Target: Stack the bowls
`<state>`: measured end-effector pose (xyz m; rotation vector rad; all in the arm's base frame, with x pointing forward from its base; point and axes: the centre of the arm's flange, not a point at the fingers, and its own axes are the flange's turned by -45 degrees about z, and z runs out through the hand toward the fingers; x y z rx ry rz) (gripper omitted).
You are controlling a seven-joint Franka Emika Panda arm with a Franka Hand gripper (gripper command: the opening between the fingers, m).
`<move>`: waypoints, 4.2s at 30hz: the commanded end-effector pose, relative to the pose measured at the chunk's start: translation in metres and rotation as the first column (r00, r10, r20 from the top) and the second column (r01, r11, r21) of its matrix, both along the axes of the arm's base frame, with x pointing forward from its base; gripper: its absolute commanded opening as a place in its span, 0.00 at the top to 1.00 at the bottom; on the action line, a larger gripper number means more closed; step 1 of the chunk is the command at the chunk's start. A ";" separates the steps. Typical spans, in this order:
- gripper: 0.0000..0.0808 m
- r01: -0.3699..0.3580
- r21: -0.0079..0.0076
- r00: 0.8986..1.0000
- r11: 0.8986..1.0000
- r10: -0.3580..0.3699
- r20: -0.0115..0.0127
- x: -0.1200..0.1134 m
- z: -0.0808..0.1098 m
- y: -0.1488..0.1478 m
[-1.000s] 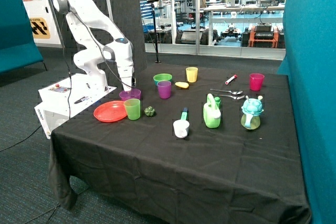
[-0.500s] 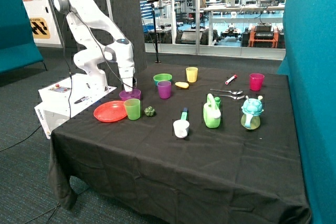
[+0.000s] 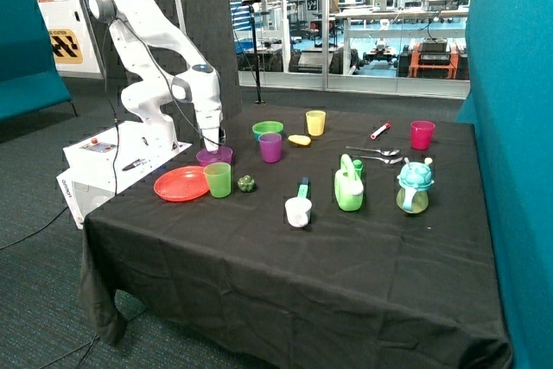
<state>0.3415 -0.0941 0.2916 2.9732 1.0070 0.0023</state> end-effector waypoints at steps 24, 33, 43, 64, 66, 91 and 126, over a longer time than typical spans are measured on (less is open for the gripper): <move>1.00 -0.052 0.002 0.999 0.999 0.052 -0.002 0.019 0.028 0.023; 1.00 -0.063 0.002 0.998 0.998 0.063 -0.002 0.022 0.038 0.028; 1.00 -0.079 0.002 0.997 0.997 0.079 -0.002 0.037 0.066 0.035; 1.00 -0.171 0.002 0.985 0.985 0.171 -0.002 0.064 0.118 0.082; 1.00 -0.185 0.002 0.983 0.983 0.185 -0.002 0.066 0.121 0.089; 1.00 -0.327 0.002 0.945 0.945 0.327 -0.002 0.058 0.129 0.170; 1.00 -0.462 0.002 0.887 0.887 0.462 -0.002 0.049 0.111 0.248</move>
